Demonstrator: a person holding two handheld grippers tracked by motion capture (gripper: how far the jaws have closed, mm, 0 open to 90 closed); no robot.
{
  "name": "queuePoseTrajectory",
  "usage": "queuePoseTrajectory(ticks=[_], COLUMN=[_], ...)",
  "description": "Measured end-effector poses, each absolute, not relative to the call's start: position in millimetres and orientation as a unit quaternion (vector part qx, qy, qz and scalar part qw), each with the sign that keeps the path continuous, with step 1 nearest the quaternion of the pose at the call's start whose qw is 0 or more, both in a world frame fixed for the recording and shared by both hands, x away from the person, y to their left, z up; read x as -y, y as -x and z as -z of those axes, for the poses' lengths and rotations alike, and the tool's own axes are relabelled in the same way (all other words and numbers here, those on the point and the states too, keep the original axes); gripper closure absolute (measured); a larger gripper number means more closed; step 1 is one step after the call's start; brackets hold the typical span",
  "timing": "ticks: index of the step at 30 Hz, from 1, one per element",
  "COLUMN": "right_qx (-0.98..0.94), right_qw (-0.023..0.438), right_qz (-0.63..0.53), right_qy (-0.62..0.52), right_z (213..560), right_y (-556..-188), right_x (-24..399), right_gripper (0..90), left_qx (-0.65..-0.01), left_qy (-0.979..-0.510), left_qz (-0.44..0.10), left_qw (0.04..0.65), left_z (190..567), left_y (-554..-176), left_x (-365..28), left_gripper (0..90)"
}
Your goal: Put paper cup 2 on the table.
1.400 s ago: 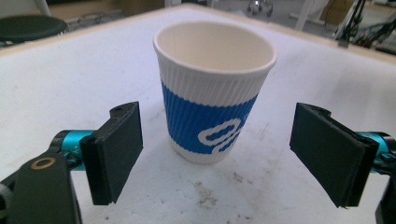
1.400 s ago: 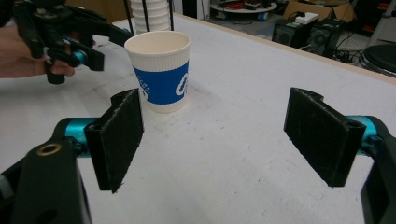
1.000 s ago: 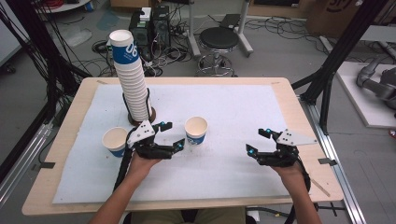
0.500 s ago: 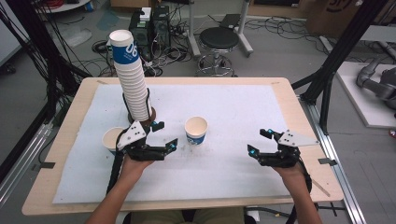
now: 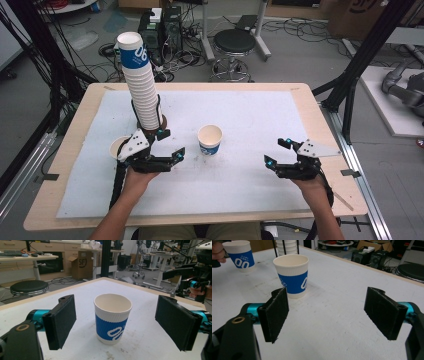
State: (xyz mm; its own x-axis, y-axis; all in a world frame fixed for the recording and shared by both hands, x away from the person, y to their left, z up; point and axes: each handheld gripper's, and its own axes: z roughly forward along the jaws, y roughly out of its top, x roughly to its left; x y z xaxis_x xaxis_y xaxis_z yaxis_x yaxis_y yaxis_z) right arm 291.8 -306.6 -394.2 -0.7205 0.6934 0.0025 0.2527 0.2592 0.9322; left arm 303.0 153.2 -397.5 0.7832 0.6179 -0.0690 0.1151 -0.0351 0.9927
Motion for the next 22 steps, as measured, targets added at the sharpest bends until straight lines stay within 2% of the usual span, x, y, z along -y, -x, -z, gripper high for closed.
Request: queuePoseTrajectory(ticks=[22], right_qx=[-0.764], right_qw=[0.211], right_qz=[-0.526], right_qy=[-0.308], right_z=[394.5], right_y=[-294.4], right_x=[308.5], right_gripper=[20.4], left_qx=[-0.267], left_qy=[-0.691], left_qz=[-0.197], left_qw=[0.642], left_z=[399.1], left_y=[-301.9], left_x=[-155.3], left_gripper=[17.1])
